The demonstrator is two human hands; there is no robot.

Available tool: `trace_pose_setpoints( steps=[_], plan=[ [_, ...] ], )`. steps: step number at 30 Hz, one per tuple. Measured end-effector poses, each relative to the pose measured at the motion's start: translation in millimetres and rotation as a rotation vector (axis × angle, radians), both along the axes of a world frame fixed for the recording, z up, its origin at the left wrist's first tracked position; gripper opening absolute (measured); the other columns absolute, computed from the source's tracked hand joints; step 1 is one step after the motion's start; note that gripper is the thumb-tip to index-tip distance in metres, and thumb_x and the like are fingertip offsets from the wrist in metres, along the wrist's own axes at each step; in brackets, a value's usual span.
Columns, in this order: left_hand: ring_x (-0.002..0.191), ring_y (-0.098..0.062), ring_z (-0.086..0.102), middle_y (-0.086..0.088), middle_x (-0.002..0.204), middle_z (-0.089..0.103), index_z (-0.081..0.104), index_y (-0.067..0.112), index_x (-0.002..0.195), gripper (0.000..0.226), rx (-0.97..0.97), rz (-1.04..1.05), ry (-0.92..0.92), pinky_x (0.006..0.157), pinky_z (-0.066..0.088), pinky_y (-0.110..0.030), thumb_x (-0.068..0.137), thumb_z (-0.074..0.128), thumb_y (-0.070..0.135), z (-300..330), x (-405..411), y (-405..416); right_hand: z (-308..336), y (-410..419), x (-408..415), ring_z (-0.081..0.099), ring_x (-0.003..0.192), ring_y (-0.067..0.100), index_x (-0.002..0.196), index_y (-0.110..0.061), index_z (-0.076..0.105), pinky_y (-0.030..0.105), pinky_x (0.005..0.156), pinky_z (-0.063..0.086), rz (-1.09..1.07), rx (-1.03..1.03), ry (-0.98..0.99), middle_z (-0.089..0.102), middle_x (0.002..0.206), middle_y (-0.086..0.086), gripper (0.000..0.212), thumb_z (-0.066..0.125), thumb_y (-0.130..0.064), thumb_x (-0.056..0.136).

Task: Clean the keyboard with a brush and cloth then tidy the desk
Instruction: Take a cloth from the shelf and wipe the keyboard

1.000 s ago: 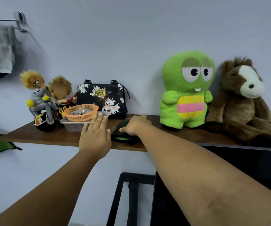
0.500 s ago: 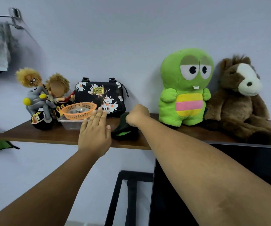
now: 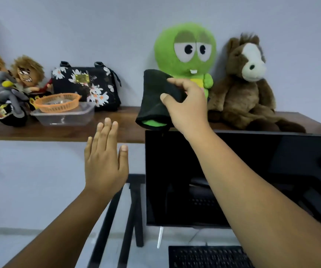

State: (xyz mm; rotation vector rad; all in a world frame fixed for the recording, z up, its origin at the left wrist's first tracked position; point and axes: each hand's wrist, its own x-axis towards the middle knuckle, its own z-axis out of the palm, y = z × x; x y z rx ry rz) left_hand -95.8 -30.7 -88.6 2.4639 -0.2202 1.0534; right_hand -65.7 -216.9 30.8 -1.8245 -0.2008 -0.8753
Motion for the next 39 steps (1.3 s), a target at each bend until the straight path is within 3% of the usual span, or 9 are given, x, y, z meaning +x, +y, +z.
trace_pose_setpoints(
  steps=[8, 15, 20, 29, 31, 36, 39],
  plan=[
    [0.149, -0.012, 0.012, 0.0, 0.16, 0.023, 0.026, 0.016, 0.152, 0.058, 0.042, -0.116, 0.166, 0.12, 0.014, -0.04, 0.097, 0.031, 0.034, -83.7, -63.7, -73.7, -99.5, -81.1, -97.2, 0.058, 0.106, 0.003, 0.114, -0.022, 0.065, 0.023, 0.095, 0.046, 0.049, -0.034, 0.023, 0.058, 0.11, -0.002, 0.034, 0.073, -0.012, 0.083],
    [0.148, -0.016, 0.02, 0.0, 0.158, 0.028, 0.03, 0.015, 0.15, 0.056, 0.029, -0.146, 0.334, 0.118, 0.019, -0.042, 0.096, 0.032, 0.03, -159.2, -100.1, -110.8, -212.5, -117.0, -139.1, 0.055, 0.106, 0.002, 0.117, -0.02, 0.065, 0.012, 0.09, 0.044, 0.091, -0.069, 0.283, 0.052, 0.109, -0.005, 0.034, 0.072, -0.01, 0.085],
    [0.149, -0.012, 0.01, 0.003, 0.161, 0.02, 0.022, 0.017, 0.153, 0.059, 0.098, -0.091, 0.575, 0.12, 0.017, -0.044, 0.098, 0.02, 0.038, -226.9, -112.6, -110.8, -302.4, -128.9, -145.8, 0.053, 0.101, 0.0, 0.117, -0.02, 0.065, 0.009, 0.09, 0.04, 0.11, -0.179, 0.553, 0.05, 0.105, -0.01, 0.034, 0.072, -0.013, 0.085],
    [0.149, -0.011, -0.005, 0.007, 0.162, -0.001, 0.001, 0.023, 0.155, 0.075, 0.297, -0.132, 0.943, 0.118, -0.006, -0.033, 0.087, -0.007, 0.052, -308.0, -121.3, -91.0, -392.0, -138.6, -144.5, 0.055, 0.09, 0.014, 0.128, -0.021, 0.059, 0.028, 0.091, 0.05, 0.048, -0.427, 0.92, 0.043, 0.112, -0.004, 0.04, 0.064, -0.017, 0.088],
    [0.149, -0.012, -0.006, 0.008, 0.162, -0.003, 0.0, 0.024, 0.155, 0.077, 0.319, -0.172, 0.986, 0.118, -0.006, -0.033, 0.085, -0.008, 0.055, -316.7, -122.9, -88.6, -398.0, -139.4, -144.5, 0.054, 0.101, 0.021, 0.133, -0.025, 0.053, 0.036, 0.092, 0.052, -0.016, -0.539, 0.991, 0.04, 0.123, -0.003, 0.046, 0.061, -0.027, 0.088],
    [0.148, -0.009, -0.008, 0.012, 0.16, -0.009, -0.005, 0.027, 0.154, 0.078, 0.322, -0.251, 1.029, 0.117, -0.006, -0.032, 0.084, -0.007, 0.06, -325.8, -126.0, -87.9, -405.1, -124.9, -142.9, 0.033, 0.121, 0.03, 0.143, -0.042, 0.033, 0.049, 0.098, 0.042, -0.053, -0.822, 1.013, 0.023, 0.151, -0.01, 0.071, 0.052, -0.067, 0.079],
    [0.147, -0.008, -0.011, 0.015, 0.157, -0.014, -0.008, 0.028, 0.153, 0.076, 0.341, -0.285, 1.037, 0.117, -0.006, -0.03, 0.085, -0.005, 0.061, -329.5, -125.1, -86.6, -412.1, -121.6, -139.9, 0.036, 0.119, 0.031, 0.144, -0.036, 0.037, 0.049, 0.098, 0.044, -0.002, -0.86, 0.956, 0.031, 0.149, -0.007, 0.062, 0.055, -0.049, 0.086]
  ],
)
